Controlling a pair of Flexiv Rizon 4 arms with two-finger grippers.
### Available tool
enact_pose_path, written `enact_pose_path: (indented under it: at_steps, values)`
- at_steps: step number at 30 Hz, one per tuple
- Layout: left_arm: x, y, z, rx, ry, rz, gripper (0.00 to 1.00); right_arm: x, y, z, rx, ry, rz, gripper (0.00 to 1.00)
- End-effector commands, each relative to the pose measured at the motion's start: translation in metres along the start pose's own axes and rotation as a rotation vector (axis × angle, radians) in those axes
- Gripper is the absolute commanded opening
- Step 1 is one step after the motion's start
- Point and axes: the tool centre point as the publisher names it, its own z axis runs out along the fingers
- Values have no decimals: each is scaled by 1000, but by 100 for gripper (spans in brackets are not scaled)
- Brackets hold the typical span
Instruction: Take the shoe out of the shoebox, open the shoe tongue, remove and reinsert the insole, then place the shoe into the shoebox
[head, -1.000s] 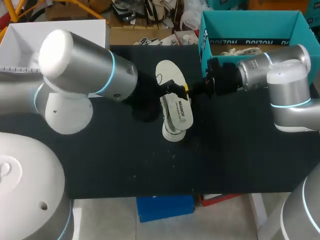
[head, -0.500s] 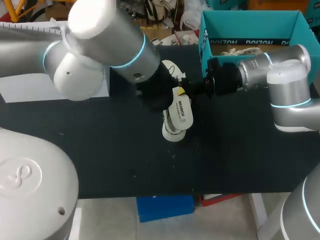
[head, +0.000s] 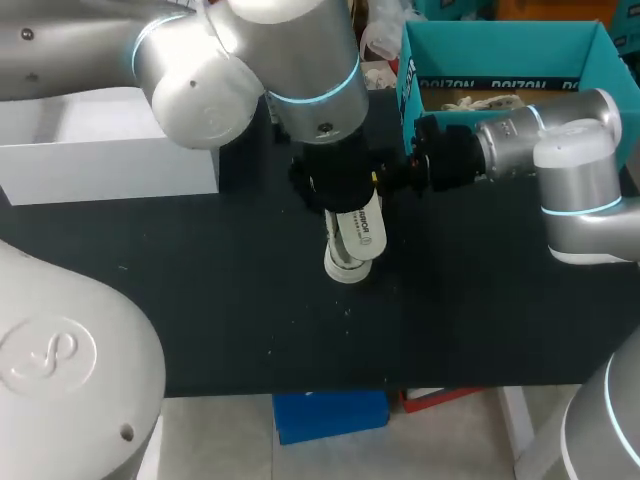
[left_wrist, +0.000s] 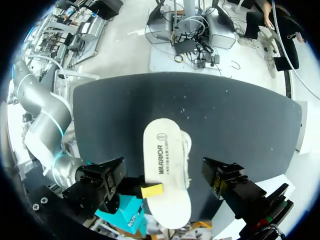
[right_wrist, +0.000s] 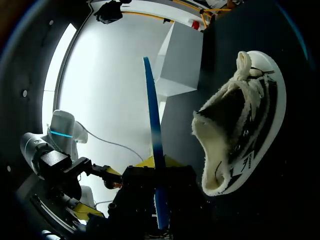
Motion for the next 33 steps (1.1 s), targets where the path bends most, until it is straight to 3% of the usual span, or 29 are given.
enact_pose_path:
  at_steps: [1, 16, 33]
  values:
    - [-6, -5, 4, 1, 29, 3, 100, 0, 0, 1, 0, -3, 1, 0]
    - [-9, -2, 20, -16, 83, -33, 100, 0, 0, 1, 0, -3, 1, 0]
    - [5, 53, 15, -96, 115, -71, 100, 0, 0, 1, 0, -3, 1, 0]
